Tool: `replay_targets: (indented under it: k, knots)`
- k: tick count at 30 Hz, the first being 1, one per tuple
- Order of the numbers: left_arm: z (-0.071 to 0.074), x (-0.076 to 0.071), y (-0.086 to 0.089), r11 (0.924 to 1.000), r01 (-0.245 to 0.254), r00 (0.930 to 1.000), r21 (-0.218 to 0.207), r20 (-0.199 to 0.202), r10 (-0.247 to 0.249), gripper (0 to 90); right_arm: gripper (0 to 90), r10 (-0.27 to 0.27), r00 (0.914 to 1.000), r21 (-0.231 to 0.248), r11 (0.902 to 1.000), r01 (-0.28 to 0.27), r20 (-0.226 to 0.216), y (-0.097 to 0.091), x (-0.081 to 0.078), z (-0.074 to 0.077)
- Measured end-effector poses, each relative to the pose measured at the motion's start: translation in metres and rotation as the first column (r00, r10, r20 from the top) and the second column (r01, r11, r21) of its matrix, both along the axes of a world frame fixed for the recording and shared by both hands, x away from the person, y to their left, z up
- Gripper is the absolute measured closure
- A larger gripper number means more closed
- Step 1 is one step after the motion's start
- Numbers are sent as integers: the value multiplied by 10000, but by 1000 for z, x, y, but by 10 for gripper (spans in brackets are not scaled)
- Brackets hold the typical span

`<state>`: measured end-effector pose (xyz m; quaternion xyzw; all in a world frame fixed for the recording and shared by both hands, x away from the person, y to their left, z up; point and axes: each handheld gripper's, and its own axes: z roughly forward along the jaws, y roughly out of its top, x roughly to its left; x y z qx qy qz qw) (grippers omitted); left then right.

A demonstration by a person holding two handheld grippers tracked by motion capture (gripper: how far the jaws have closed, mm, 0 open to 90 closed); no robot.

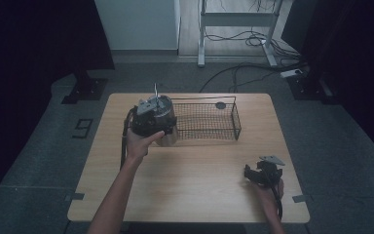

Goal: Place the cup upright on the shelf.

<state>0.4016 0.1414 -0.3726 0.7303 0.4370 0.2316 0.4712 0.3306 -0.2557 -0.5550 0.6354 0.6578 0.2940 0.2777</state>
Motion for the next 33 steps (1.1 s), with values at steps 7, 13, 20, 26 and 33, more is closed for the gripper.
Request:
replay_targets:
  k: [7,13,20,26,33]
  knots:
    - [1,15,-7,9998,-53,9999,182,92,52,40,141,6,10000,1,10000,-6,22,0,0,0]
    - [-2,31,-11,9998,-143,9999,123,70,142,40,141,10,10000,0,10000,-10,23,0,0,0]
    - [-3,54,-21,9996,-269,9996,128,9,268,40,141,17,10000,-7,10000,-17,27,0,0,0]
    - [-3,65,-25,9991,-378,9993,202,35,377,39,141,16,10000,2,10000,-16,14,0,0,0]
    - [-9,73,-30,9974,-516,9986,507,-39,518,40,141,13,10000,4,10000,-13,10,0,0,0]
